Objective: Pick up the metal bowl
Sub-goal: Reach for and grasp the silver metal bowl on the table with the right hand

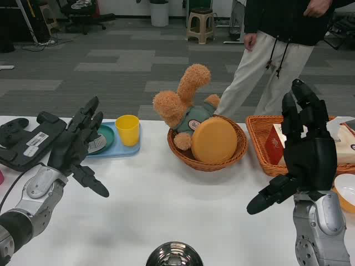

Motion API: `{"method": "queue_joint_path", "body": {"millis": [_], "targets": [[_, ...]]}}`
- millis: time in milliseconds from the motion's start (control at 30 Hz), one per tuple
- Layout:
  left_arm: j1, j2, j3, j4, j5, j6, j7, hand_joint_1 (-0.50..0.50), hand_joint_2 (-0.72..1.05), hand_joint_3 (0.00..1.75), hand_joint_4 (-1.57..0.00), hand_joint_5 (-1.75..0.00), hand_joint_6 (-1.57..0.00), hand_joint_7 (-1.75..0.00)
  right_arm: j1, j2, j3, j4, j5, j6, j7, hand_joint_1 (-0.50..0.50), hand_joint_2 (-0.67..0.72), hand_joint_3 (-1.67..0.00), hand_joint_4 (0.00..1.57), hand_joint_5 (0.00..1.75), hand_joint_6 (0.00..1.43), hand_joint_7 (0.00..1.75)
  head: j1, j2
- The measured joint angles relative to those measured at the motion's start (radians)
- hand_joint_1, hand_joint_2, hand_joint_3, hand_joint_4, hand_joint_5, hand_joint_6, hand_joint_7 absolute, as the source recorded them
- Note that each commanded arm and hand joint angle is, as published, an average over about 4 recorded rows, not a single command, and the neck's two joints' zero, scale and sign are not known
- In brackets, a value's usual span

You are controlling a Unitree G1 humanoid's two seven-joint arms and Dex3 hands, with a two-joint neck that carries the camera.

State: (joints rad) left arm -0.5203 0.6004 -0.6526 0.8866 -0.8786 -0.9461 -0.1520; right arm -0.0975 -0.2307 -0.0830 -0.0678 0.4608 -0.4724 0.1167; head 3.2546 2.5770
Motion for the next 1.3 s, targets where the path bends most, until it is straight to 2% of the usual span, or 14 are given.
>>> {"method": "queue_joint_path", "body": {"millis": [67,100,233,267,333,433,867,1133,1300], "targets": [[0.012,-0.022,0.053,-0.024,0.023,-0.001,0.022,-0.5,-0.46,0.09,-0.15,0.0,0.0,0.0,-0.027,0.0,0.028,0.039,-0.008,-0.033,-0.034,-0.46,0.72,0.0,0.0,0.0,0.0,0.0,0.027,0.064],[0.022,-0.053,0.111,-0.053,0.049,-0.004,0.045,-0.5,-0.46,0.09,-0.15,0.0,0.0,0.0,-0.06,0.0,0.064,0.08,-0.019,-0.068,-0.072,-0.46,0.72,0.0,0.0,0.0,0.0,0.0,0.054,0.129],[0.051,-0.202,0.362,-0.181,0.154,-0.041,0.146,-0.5,-0.46,0.09,-0.15,0.0,0.0,0.0,-0.214,0.009,0.226,0.248,-0.066,-0.221,-0.223,-0.46,0.72,0.0,0.0,0.0,0.0,0.0,0.054,0.129],[0.057,-0.23,0.414,-0.204,0.171,-0.054,0.169,-0.5,-0.46,0.09,-0.15,0.0,0.0,0.0,-0.246,0.01,0.259,0.277,-0.076,-0.256,-0.25,-0.46,0.72,0.0,0.0,0.0,0.0,0.0,0.054,0.129],[0.065,-0.26,0.494,-0.232,0.186,-0.078,0.205,-0.5,-0.46,0.09,-0.15,0.0,0.0,0.0,-0.291,0.012,0.299,0.311,-0.088,-0.313,-0.286,-0.46,0.72,0.0,0.0,0.0,0.0,0.0,0.054,0.129],[0.074,-0.265,0.527,-0.237,0.188,-0.087,0.222,-0.5,-0.46,0.09,-0.15,0.0,0.0,0.0,-0.307,0.012,0.309,0.322,-0.092,-0.337,-0.3,-0.46,0.69,0.0,0.0,0.0,0.0,0.0,0.053,0.129],[0.081,-0.266,0.527,-0.237,0.189,-0.087,0.223,-0.5,-0.46,0.09,-0.15,0.0,0.0,0.0,-0.307,0.012,0.31,0.325,-0.092,-0.337,-0.301,-0.46,0.72,0.0,0.0,0.0,0.0,0.0,0.05,0.112],[0.089,-0.266,0.527,-0.237,0.189,-0.087,0.223,-0.5,-0.46,0.09,-0.16,0.0,0.0,0.0,-0.307,0.01,0.31,0.325,-0.092,-0.337,-0.301,-0.46,0.71,0.0,0.0,0.0,0.0,0.0,0.041,0.02],[0.098,-0.266,0.528,-0.237,0.189,-0.087,0.223,-0.5,-0.44,0.09,-0.19,0.0,0.0,0.0,-0.306,-0.015,0.31,0.318,-0.091,-0.326,-0.294,-0.46,0.66,0.0,0.0,0.0,0.0,0.0,0.026,-0.079]]}}
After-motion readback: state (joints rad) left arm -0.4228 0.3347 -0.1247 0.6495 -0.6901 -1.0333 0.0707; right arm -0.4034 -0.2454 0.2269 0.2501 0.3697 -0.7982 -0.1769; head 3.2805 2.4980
